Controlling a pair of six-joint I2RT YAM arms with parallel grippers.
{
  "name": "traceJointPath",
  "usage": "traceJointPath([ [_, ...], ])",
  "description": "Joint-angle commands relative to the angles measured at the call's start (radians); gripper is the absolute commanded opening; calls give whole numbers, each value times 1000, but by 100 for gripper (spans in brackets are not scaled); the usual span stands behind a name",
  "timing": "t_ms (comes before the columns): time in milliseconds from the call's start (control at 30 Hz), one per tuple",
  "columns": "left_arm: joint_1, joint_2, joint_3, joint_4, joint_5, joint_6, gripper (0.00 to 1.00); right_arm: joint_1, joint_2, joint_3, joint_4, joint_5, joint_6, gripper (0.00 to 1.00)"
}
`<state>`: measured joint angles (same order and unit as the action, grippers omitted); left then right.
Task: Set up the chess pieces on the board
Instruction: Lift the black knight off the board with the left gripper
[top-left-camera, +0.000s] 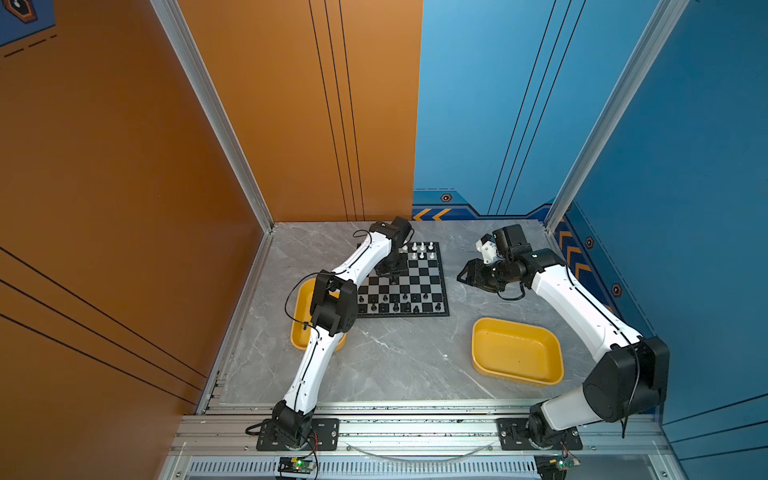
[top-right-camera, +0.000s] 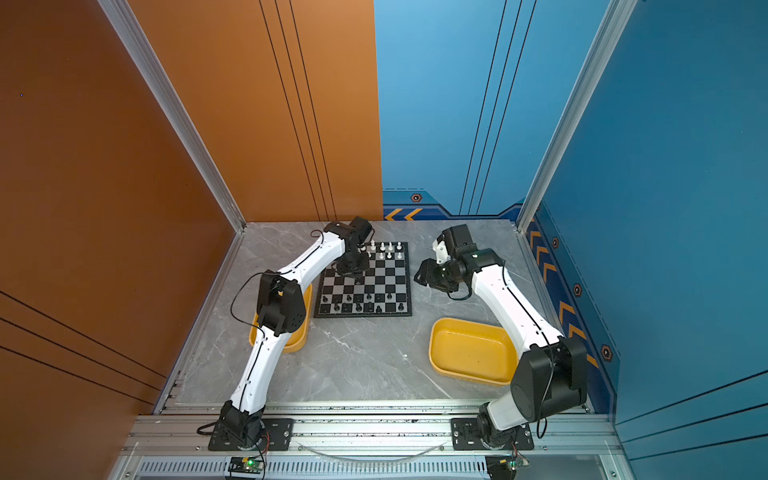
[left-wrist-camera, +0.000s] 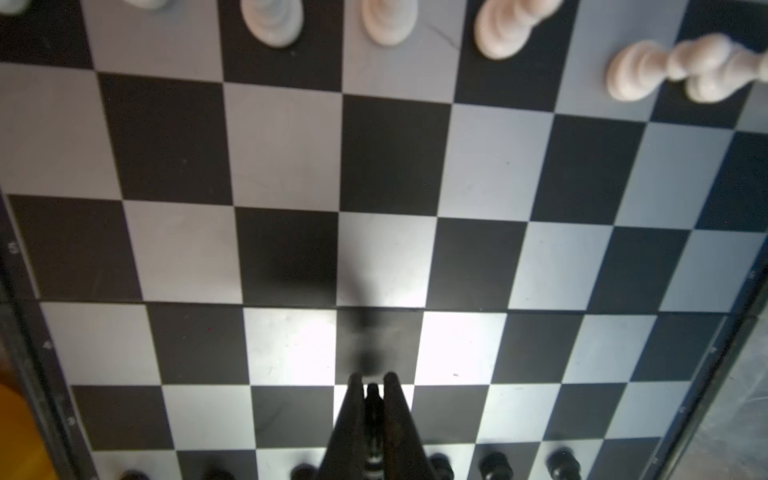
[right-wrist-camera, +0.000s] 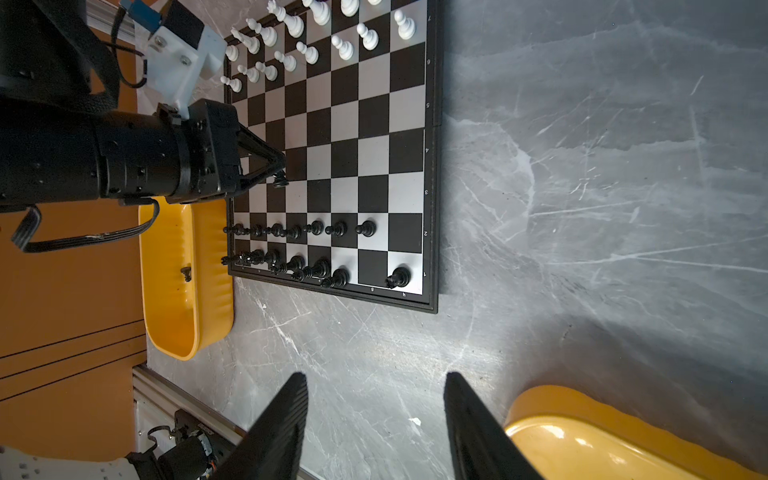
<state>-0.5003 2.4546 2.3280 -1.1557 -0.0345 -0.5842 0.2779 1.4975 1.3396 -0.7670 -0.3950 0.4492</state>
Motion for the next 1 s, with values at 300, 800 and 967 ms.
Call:
traceJointPath([
  [300,-130,-358,-369,290,-267,23,0,15,-134,-51,-58,14,-6,56],
  [800,-400,-684,-963,817,-411,-52,0,1,-409,-214,-199,4,-37,56],
  [967,-478,-664,-1001,915,-485,-31,0,-18,-471,-222,-261,2,-72,55],
])
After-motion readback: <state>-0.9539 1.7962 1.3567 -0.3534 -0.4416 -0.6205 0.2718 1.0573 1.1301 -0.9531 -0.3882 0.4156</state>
